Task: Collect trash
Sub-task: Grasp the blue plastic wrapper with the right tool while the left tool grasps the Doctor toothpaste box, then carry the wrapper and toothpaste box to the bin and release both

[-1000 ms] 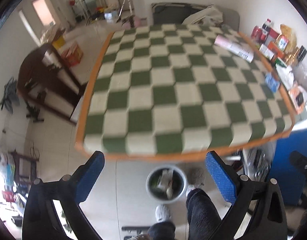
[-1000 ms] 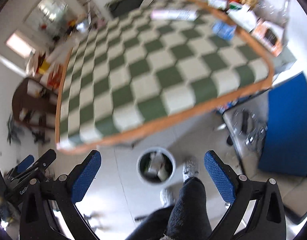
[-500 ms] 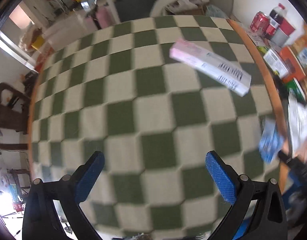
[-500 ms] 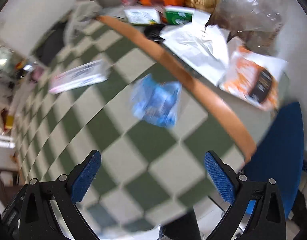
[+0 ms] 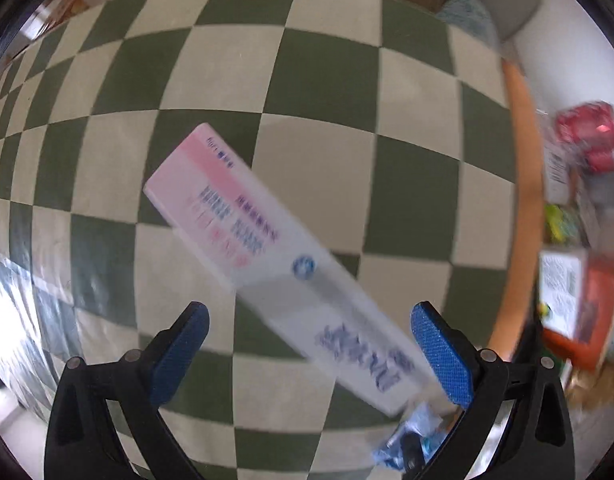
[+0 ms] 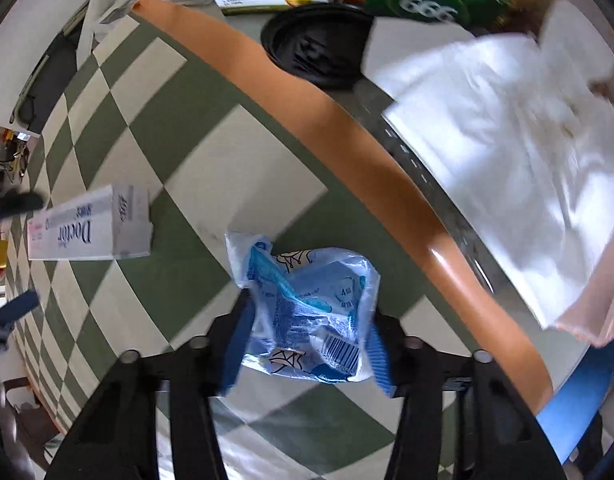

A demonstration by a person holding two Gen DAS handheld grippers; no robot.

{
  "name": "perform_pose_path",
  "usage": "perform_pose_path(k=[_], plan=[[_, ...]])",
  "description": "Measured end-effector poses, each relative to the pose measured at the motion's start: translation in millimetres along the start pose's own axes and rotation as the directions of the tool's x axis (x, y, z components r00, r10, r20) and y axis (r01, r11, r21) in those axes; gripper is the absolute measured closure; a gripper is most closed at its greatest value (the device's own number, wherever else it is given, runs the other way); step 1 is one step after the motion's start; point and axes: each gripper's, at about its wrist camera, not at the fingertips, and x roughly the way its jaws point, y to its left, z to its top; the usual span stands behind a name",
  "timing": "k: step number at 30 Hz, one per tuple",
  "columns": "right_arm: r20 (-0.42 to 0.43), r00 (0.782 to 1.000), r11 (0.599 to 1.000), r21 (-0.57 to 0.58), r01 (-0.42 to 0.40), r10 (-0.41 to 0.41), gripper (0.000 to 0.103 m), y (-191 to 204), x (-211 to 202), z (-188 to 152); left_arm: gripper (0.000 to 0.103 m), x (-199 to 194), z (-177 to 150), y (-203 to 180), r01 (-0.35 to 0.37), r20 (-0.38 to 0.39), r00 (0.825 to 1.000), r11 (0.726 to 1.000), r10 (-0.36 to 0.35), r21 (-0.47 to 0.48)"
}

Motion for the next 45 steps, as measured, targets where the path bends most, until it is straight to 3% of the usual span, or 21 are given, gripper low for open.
perform_pose_path(k=[2,4,7,9,13,14,17,19,21,28,36,41,45], plan=[[0.01,1.0,1.0,-0.009,0.0,0.0,0.07,4.0,-0.6,5.7,0.001,9.6,2.1,0.7,-0.017,-0.022,1.0,1.0,0.017,0.006],[0.013,1.0,1.0,-0.012,-0.004,0.004,0.078,6.8,-0.2,13.8,0.002,13.1,-5.4,0.8,-0.052,-0.022,0.998,0.994,0.055,0.098],[0.0,1.0,1.0,-0.012,-0.022,0.022,0.079,7.6,1.5,23.3,0.002,10.1,-24.3,2.9,-0.18,0.049,0.984,0.943,0.173,0.281],[-0.026,0.999,0.999,-0.028,-0.037,0.036,0.078,10.3,4.5,26.0,0.002,10.6,-35.6,15.9,-0.22,0.061,0.976,0.923,0.211,0.316],[-0.045,0.998,0.998,-0.036,-0.043,0.041,0.065,11.9,5.5,31.6,0.008,20.3,-43.5,40.8,-0.147,-0.006,0.988,0.962,0.153,0.229],[-0.043,0.998,0.998,-0.046,-0.038,0.036,0.064,15.7,5.9,32.1,0.022,21.0,-45.9,44.2,-0.116,-0.008,0.993,0.973,0.12,0.201],[-0.035,0.999,0.996,-0.088,0.008,-0.011,0.061,28.8,6.8,28.9,0.052,10.6,-55.3,41.4,-0.121,0.058,0.992,0.97,0.111,0.212],[-0.02,0.999,0.993,-0.114,0.038,-0.04,0.064,39.0,8.2,27.0,0.054,5.3,-61.8,42.2,-0.096,0.063,0.995,0.966,0.083,0.241],[0.003,1.0,0.991,-0.131,0.028,-0.028,0.083,43.6,6.8,24.8,0.054,-1.0,-69.0,43.0,-0.136,0.109,0.988,0.95,0.109,0.282],[0.041,0.999,0.991,-0.13,-0.008,0.013,0.096,52.6,-4.8,2.2,0.055,-29.2,-97.6,65.5,-0.163,0.186,0.976,0.937,0.109,0.309],[0.072,0.993,0.98,-0.182,-0.082,0.097,0.099,69.2,-34.2,-47.3,0.055,-84.0,-157.7,115.5,-0.156,0.278,0.958,0.937,0.067,0.312],[0.097,0.983,0.968,-0.212,-0.134,0.157,0.099,70.4,-60.6,-99.4,0.055,-110.0,-181.6,176.1,-0.136,0.325,0.945,0.94,0.028,0.313],[0.128,0.972,0.958,-0.238,-0.161,0.196,0.099,67.7,-86.2,-164.4,0.055,-118.6,-213.1,230.3,-0.117,0.343,0.939,0.94,0.0,0.319]])
